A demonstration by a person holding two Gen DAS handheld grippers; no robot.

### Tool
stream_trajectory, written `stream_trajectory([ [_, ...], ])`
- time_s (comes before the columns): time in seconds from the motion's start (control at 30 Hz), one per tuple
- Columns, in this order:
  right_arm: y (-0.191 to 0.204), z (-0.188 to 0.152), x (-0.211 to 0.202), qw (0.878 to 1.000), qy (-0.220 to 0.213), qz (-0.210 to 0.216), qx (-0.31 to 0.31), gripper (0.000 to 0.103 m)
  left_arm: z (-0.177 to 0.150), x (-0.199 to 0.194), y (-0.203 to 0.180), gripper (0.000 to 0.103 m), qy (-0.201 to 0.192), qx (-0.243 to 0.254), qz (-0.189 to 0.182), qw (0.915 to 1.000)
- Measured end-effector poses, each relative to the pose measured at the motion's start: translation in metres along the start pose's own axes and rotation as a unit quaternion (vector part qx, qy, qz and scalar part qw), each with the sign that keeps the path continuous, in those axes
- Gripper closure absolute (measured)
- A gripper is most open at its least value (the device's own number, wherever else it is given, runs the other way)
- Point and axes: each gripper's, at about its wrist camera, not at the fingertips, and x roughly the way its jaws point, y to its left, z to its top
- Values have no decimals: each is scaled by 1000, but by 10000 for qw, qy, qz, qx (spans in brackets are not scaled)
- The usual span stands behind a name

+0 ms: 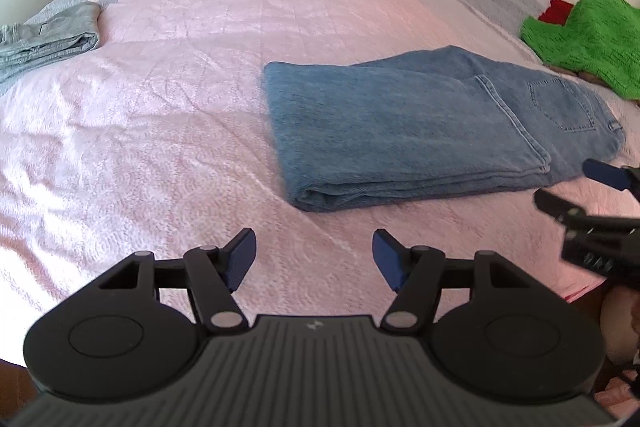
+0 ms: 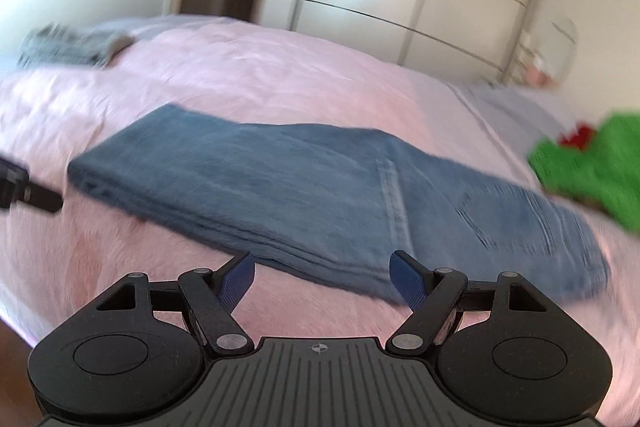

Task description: Fold clothes

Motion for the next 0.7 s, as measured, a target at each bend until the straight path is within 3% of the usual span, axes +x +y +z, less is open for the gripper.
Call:
stream_trajectory([
  [0.17, 24, 3, 21, 9967, -238, 81, -773, 26, 2, 0, 12, 44, -25, -160, -35, 9999],
  [0.3, 53, -4, 41, 9835, -312, 152, -1777, 26, 4, 5, 21, 44, 33, -256, 12, 9997],
  [0.5, 96, -27, 52, 9331, -822, 71, -3499, 27, 6, 10, 34, 44, 102, -379, -69, 9992],
  [0.6, 109, -32, 59, 9128, -1006, 115, -3955, 42, 8, 12, 38, 44, 104, -424, -88, 9990],
  [0.7, 120, -34, 67, 8977, -1151, 104, -4252, 47, 10, 13, 42, 44, 90, -496, -139, 9986],
])
